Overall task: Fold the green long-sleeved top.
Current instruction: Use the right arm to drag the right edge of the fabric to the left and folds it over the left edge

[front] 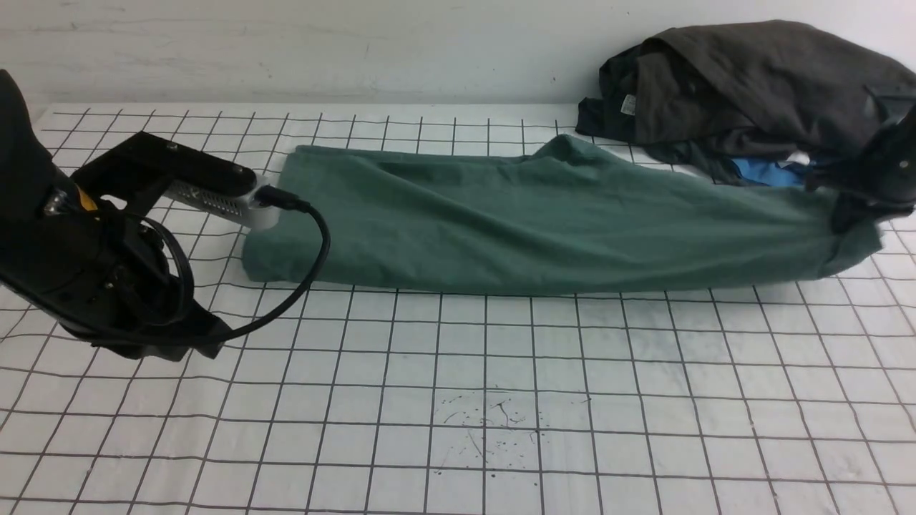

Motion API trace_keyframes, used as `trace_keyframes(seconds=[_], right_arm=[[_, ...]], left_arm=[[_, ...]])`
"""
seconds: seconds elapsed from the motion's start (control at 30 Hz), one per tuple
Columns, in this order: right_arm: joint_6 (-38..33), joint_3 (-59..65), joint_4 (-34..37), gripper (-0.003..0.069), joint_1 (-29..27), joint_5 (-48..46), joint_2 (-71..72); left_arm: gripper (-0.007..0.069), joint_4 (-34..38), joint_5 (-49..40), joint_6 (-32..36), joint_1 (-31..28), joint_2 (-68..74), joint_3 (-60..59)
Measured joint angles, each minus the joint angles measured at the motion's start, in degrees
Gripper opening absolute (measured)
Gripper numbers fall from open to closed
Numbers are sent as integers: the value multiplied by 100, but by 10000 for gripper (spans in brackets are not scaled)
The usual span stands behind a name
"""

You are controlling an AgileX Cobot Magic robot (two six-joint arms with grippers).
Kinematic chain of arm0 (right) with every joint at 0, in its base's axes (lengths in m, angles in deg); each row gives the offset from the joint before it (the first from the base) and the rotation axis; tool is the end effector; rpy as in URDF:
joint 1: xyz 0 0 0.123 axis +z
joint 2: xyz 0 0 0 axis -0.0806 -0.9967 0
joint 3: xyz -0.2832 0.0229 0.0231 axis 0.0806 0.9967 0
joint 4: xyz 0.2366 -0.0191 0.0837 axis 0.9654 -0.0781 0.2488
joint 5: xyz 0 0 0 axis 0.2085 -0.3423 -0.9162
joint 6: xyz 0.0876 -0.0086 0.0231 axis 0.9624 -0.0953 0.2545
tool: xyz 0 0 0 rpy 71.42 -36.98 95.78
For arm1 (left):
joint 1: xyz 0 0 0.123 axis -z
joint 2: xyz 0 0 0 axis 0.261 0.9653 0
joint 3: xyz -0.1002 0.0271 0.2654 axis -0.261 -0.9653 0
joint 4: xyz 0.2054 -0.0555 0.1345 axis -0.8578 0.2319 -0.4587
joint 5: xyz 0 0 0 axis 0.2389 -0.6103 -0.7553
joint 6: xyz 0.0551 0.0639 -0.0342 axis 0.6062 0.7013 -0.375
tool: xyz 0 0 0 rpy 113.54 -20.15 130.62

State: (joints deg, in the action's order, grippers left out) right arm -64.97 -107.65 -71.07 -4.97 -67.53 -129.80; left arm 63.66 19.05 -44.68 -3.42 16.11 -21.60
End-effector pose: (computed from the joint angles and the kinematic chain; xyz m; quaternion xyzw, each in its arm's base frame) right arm 0.4690 -0.0793 0.2269 0.0152 0.9904 -0.0208 0.1356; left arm 0.2478 -0.0590 0.2974 0.1912 0.9661 -0.0434 0.1680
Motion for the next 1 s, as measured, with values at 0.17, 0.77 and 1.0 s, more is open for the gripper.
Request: trace_keyframes(seconds=[0.17, 0.77, 1.0], right_arm=[[284, -1007, -841, 39, 2, -464, 428], [353, -1544, 2565, 39, 3455, 1131, -491], [348, -1574, 2677, 128, 3901, 2111, -1315]], left_arm=[[-7, 88, -171, 0, 0, -172, 0], [-7, 381, -258, 0, 0, -327, 0], [-7, 387, -252, 0, 0, -327, -18]])
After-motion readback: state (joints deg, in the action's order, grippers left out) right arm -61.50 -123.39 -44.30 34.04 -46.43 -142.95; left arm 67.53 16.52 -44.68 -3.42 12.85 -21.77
